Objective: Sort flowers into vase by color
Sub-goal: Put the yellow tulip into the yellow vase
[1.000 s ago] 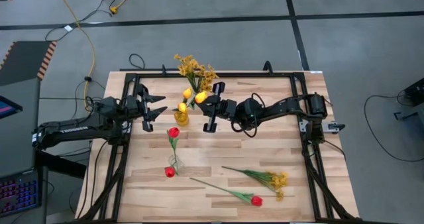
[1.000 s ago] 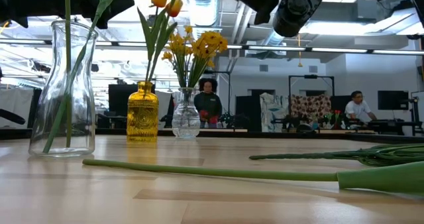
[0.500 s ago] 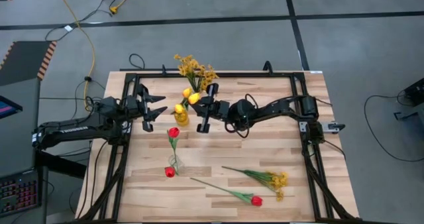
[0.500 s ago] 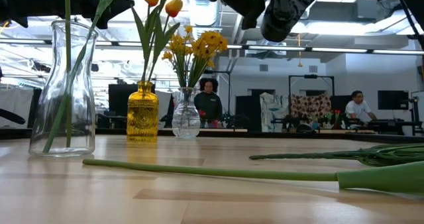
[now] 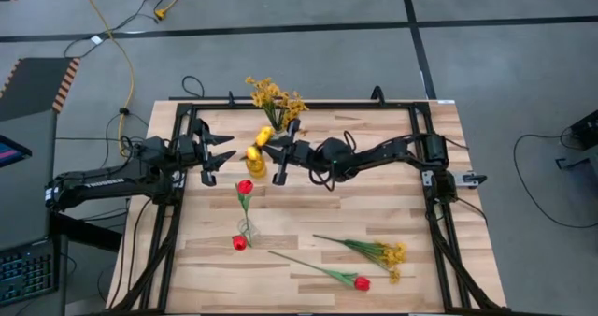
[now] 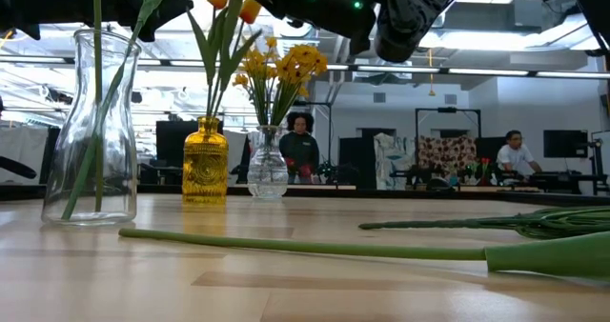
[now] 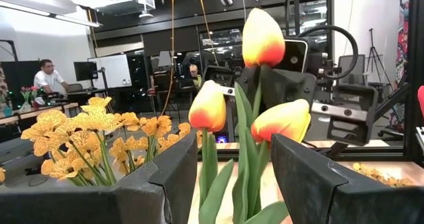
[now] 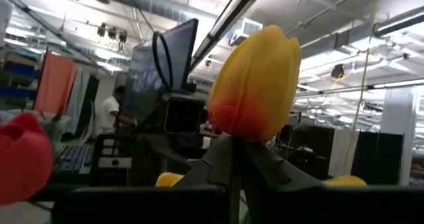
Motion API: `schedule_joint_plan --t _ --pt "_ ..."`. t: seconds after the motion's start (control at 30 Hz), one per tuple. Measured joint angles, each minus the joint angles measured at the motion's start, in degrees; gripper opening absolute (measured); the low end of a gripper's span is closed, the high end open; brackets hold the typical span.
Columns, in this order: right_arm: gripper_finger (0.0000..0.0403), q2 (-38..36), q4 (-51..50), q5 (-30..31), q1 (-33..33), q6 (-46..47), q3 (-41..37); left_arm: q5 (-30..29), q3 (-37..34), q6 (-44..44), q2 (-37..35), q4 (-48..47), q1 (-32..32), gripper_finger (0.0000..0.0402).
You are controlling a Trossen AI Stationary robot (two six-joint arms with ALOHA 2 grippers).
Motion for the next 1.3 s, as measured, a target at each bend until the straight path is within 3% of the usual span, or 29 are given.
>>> schedule_joint_plan --t 0.47,0.7,0.97,1.3 --pt "0.0064 0.0 -4.7 0.0 -0.1 0.0 0.0 0.0 0.0 -0.2 0.0 0.0 0.0 0.0179" --pt "0.0128 0.0 -8.9 0.2 -0.1 0.0 0.0 0.0 0.0 -0.2 0.0 0.0 0.0 0.0179" --pt "0.0208 -0.9 -16.9 7.0 0.7 0.1 0.9 0.0 0.0 -0.2 0.0 0.0 0.0 0.0179" --pt "0.023 -1.1 -33.5 13.6 2.9 1.6 7.5 0.0 0.0 -0.2 0.0 0.0 0.0 0.0179"
